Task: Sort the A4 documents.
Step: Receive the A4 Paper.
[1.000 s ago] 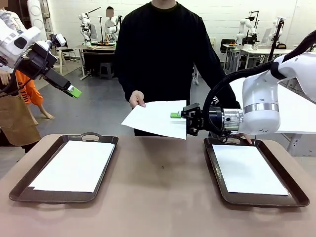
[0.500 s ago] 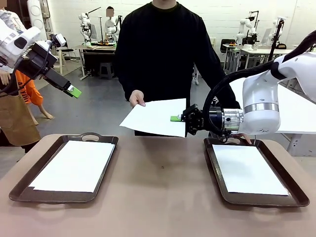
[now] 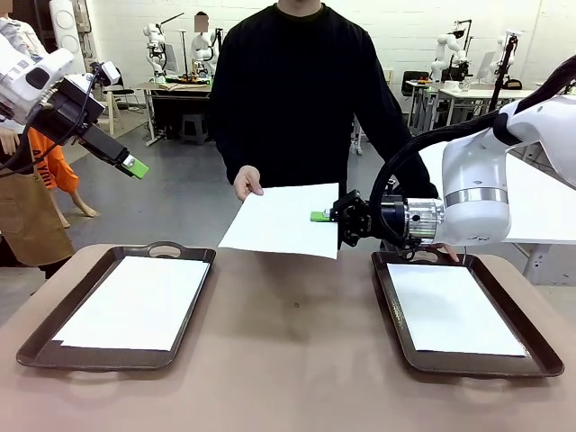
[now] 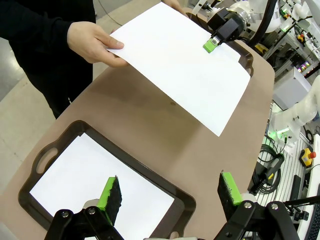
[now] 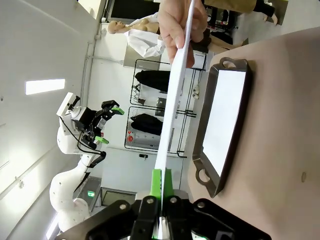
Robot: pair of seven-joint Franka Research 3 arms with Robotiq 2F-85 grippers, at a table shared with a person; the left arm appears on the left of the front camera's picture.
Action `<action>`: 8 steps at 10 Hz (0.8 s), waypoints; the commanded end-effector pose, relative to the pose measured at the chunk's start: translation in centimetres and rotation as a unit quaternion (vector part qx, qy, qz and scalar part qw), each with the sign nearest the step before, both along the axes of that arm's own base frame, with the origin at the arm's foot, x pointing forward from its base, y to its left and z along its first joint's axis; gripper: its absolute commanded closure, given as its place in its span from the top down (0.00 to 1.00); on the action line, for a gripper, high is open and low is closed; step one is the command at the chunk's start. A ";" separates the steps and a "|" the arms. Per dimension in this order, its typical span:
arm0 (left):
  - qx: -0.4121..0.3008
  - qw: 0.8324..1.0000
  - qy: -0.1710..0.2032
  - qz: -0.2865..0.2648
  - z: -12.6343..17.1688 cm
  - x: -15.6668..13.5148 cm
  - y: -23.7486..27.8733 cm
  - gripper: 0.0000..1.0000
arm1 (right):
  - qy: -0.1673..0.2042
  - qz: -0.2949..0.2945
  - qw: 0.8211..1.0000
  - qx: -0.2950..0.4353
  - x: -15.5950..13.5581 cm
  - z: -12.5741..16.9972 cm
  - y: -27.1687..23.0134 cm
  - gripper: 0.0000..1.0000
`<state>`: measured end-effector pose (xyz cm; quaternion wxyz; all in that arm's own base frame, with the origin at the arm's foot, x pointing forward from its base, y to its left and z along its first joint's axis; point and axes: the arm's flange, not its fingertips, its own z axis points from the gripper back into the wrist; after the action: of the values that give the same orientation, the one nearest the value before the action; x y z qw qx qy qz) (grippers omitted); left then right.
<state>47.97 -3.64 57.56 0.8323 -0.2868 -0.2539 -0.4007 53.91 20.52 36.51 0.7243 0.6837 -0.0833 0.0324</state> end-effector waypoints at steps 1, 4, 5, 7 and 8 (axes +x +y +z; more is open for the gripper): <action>0.000 1.000 0.000 0.000 0.0 0.0 0.0 1.00 | -0.001 0.012 1.000 0.001 0.4 0.0 0.0 0.00; 0.000 1.000 0.000 0.000 0.0 0.0 0.0 1.00 | 0.000 0.000 1.000 0.000 0.0 0.0 0.0 0.00; 0.000 1.000 0.000 0.000 0.0 0.0 0.0 1.00 | 0.000 0.000 1.000 0.000 0.0 0.0 0.0 0.00; 0.000 1.000 0.000 0.000 0.0 0.0 0.0 1.00 | 0.000 0.000 1.000 0.000 0.0 0.0 0.0 0.00; 0.000 1.000 0.000 0.000 0.0 0.0 0.0 1.00 | 0.000 0.000 1.000 0.000 0.0 0.0 0.0 0.00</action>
<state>47.97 -3.64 57.56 0.8323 -0.2868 -0.2539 -0.4007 53.86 20.55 36.54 0.7235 0.6846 -0.0820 0.0348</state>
